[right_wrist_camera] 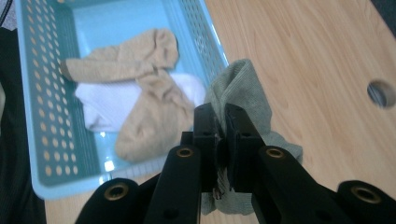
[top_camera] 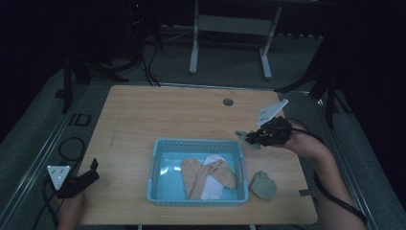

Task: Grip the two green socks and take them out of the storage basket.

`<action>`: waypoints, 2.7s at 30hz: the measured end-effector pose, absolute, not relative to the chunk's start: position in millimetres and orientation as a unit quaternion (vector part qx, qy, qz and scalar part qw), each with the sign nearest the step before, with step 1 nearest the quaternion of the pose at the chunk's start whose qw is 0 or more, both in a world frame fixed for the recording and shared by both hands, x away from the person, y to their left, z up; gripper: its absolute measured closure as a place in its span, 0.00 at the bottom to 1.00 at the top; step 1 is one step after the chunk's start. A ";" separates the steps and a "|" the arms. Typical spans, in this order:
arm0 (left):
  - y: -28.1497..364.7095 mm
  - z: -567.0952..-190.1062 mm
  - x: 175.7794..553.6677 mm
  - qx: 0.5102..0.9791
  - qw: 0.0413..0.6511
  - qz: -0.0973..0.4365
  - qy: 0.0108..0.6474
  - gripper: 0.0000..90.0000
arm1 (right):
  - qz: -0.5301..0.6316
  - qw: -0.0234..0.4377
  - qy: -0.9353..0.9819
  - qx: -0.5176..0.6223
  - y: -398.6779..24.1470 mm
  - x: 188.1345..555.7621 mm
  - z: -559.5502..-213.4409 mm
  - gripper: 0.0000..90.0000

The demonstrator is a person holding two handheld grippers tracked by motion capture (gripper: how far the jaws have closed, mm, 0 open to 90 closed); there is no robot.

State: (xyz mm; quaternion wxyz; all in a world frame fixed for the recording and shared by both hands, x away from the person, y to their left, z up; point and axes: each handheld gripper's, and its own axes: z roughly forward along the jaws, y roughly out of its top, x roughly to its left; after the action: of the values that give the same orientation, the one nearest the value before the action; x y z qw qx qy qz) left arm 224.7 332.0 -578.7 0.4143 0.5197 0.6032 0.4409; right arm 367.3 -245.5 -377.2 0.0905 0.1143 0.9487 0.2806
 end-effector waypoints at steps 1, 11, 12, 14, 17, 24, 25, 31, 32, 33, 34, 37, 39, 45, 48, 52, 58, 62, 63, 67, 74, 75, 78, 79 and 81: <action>332.0 -578.7 224.7 0.520 0.414 0.441 0.603 0.00 | 0.281 0.090 0.949 0.114 -245.5 367.3 -377.2 0.94; 331.8 -578.7 225.0 0.520 0.412 0.442 0.603 0.00 | 0.279 0.096 0.940 0.172 -293.4 370.6 -392.5 0.94; 331.7 -578.7 225.0 0.520 0.413 0.442 0.603 0.00 | 0.279 0.098 0.939 0.176 -296.9 370.8 -393.8 0.93; 331.7 -578.7 225.0 0.520 0.413 0.442 0.603 0.00 | 0.283 0.098 0.937 0.180 -301.0 371.9 -396.9 0.94; 331.7 -578.7 224.9 0.520 0.413 0.442 0.603 0.00 | 0.275 0.095 0.939 0.186 -302.8 374.2 -405.7 0.93; 331.8 -578.7 224.9 0.521 0.413 0.442 0.603 0.00 | 0.256 0.077 0.943 0.198 -301.2 384.6 -434.6 0.93; 331.8 -578.7 224.9 0.521 0.413 0.442 0.603 0.00 | 0.253 0.076 0.944 0.200 -300.7 385.8 -437.9 0.93; 331.8 -578.7 224.6 0.521 0.414 0.442 0.602 0.00 | 0.238 0.055 0.947 0.210 -297.9 392.1 -468.0 0.93; 331.8 -578.8 224.7 0.521 0.414 0.442 0.602 0.00 | 0.231 0.051 0.948 0.212 -297.1 392.7 -475.3 0.93; 331.8 -578.7 224.7 0.521 0.414 0.441 0.602 0.00 | 0.230 0.046 0.948 0.214 -296.5 393.2 -479.9 0.93; 331.9 -578.7 224.7 0.521 0.414 0.441 0.602 0.00 | 0.225 0.040 0.949 0.216 -295.4 393.5 -487.4 0.93; 331.8 -578.7 224.6 0.521 0.414 0.442 0.602 0.00 | 0.219 0.031 0.951 0.218 -293.6 393.7 -497.5 0.93; 331.8 -578.7 224.6 0.521 0.414 0.442 0.602 0.00 | 0.216 0.025 0.951 0.218 -292.6 393.7 -504.0 0.93; 331.8 -578.7 224.7 0.521 0.414 0.441 0.603 0.00 | 0.203 0.004 0.954 0.222 -286.8 391.7 -523.9 0.86; 331.8 -578.8 224.7 0.521 0.413 0.442 0.602 0.00 | 0.206 0.015 0.953 0.220 -286.3 391.8 -513.4 0.78; 331.8 -578.7 224.8 0.521 0.413 0.442 0.602 0.00 | 0.230 0.021 0.947 0.221 -286.9 389.9 -493.3 0.67; 331.7 -578.8 224.7 0.521 0.413 0.442 0.602 0.00 | 0.257 0.074 0.934 0.236 -287.0 388.2 -473.2 0.52; 331.8 -578.7 224.7 0.520 0.414 0.442 0.603 0.00 | 0.274 0.091 0.925 0.247 -289.7 388.3 -468.5 0.45; 331.8 -578.8 224.7 0.520 0.413 0.442 0.603 0.00 | 0.278 0.095 0.922 0.252 -291.8 388.6 -467.5 0.41; 331.7 -578.7 224.7 0.520 0.413 0.442 0.603 0.00 | 0.287 0.106 0.913 0.271 -297.9 390.7 -467.1 0.32; 331.7 -578.7 224.8 0.521 0.413 0.442 0.603 0.00 | 0.302 0.114 0.894 0.311 -308.2 390.6 -465.5 0.22; 331.8 -578.7 224.9 0.521 0.413 0.442 0.603 0.00 | 0.305 0.113 0.892 0.315 -309.9 390.1 -465.5 0.20; 331.9 -578.7 225.1 0.520 0.413 0.440 0.603 0.00 | 0.310 0.116 0.890 0.315 -314.6 386.9 -466.8 0.12; 331.9 -578.7 225.1 0.520 0.413 0.440 0.604 0.00 | 0.314 0.115 0.887 0.318 -316.0 387.0 -467.0 0.12; 331.9 -578.7 225.0 0.520 0.413 0.441 0.603 0.00 | 0.319 0.119 0.883 0.323 -319.3 385.9 -467.6 0.12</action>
State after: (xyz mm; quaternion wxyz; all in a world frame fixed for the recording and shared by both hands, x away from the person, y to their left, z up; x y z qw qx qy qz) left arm 225.0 331.9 -578.7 0.4133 0.5205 0.6033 0.4408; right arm 385.9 -319.3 -467.6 0.1194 0.3234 0.8830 0.3186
